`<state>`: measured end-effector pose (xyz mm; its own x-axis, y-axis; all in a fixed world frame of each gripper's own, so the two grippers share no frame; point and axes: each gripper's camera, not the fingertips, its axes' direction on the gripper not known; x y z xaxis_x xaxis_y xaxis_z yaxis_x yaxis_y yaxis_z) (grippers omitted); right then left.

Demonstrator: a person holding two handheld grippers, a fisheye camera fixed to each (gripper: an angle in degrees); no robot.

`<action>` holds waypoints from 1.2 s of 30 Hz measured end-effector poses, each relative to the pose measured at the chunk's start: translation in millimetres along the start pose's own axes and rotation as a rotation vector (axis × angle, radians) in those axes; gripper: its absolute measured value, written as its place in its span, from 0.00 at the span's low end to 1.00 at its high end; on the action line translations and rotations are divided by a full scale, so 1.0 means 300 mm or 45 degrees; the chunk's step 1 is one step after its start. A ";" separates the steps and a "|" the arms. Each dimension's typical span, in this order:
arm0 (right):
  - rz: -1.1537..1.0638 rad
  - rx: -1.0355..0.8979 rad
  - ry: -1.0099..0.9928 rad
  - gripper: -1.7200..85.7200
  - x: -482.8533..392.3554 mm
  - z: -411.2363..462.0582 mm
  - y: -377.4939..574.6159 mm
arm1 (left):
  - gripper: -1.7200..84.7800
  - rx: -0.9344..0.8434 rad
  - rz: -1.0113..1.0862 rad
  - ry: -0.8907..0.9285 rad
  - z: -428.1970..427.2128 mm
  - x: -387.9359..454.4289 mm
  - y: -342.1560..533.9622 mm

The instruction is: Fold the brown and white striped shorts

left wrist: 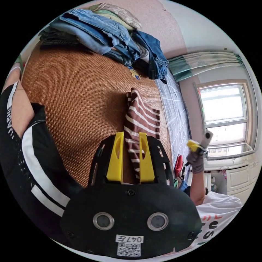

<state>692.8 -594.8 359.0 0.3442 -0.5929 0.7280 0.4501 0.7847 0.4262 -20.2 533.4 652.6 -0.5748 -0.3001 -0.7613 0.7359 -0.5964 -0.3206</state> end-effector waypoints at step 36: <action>0.075 0.207 -0.284 0.02 0.368 0.582 0.238 | 0.01 -0.042 0.045 0.816 0.129 0.013 -0.208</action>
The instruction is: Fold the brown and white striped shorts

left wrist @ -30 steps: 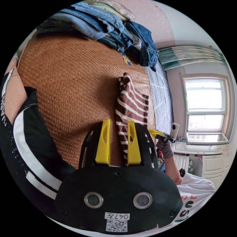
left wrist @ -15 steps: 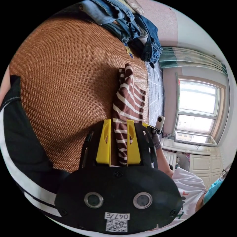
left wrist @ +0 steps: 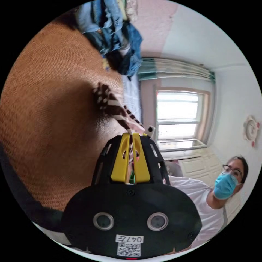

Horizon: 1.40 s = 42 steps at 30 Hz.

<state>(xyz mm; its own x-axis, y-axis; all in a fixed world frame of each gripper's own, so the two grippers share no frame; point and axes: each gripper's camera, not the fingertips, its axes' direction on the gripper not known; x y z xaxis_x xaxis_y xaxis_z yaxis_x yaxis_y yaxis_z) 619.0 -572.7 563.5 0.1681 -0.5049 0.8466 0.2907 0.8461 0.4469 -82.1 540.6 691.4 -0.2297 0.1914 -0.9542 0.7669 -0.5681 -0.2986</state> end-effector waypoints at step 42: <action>0.231 0.070 0.729 0.12 -0.425 0.143 0.350 | 0.09 -0.391 0.395 -0.376 0.553 0.345 -0.056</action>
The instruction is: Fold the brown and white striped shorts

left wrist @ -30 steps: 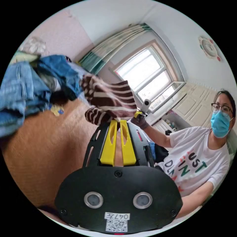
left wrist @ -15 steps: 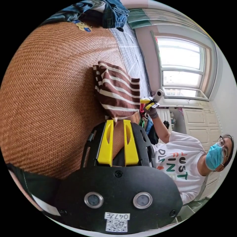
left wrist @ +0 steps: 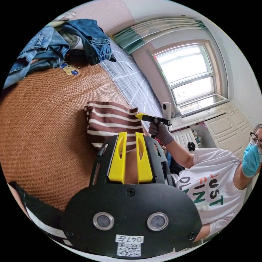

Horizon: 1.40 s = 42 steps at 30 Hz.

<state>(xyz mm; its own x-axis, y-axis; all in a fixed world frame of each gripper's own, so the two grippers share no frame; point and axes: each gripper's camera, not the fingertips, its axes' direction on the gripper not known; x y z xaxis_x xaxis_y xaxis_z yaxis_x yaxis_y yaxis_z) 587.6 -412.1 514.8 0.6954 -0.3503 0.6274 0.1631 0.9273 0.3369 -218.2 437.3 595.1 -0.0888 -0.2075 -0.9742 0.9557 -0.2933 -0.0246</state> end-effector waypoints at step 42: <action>-0.027 -0.122 -0.394 0.04 0.233 -0.480 0.660 | 0.01 0.179 -0.179 -0.020 -0.028 -0.207 0.232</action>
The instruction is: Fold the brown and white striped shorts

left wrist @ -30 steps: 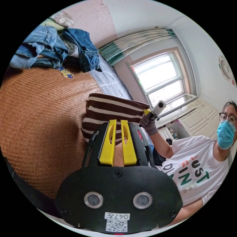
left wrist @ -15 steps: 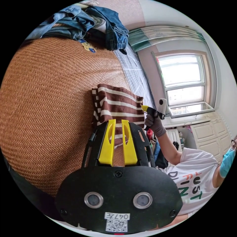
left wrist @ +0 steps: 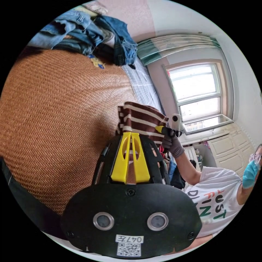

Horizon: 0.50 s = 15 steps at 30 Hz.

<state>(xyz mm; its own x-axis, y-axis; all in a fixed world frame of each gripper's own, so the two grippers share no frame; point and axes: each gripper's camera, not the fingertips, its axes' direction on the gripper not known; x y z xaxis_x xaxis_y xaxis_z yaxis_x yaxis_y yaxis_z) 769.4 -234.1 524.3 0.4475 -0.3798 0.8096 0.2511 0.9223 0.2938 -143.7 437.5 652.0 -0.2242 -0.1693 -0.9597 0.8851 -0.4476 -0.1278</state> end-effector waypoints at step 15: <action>0.725 1.291 0.221 0.04 -0.133 -1.475 1.632 | 0.01 0.072 -0.055 0.229 -0.127 -0.133 0.153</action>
<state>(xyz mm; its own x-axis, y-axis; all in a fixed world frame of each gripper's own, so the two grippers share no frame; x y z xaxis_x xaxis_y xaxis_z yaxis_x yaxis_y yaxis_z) 1254.4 200.7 411.1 0.4052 0.1728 0.8977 -0.7858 0.5677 0.2454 -78.5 457.2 674.8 -0.1805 0.0085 -0.9835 0.8507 -0.5005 -0.1604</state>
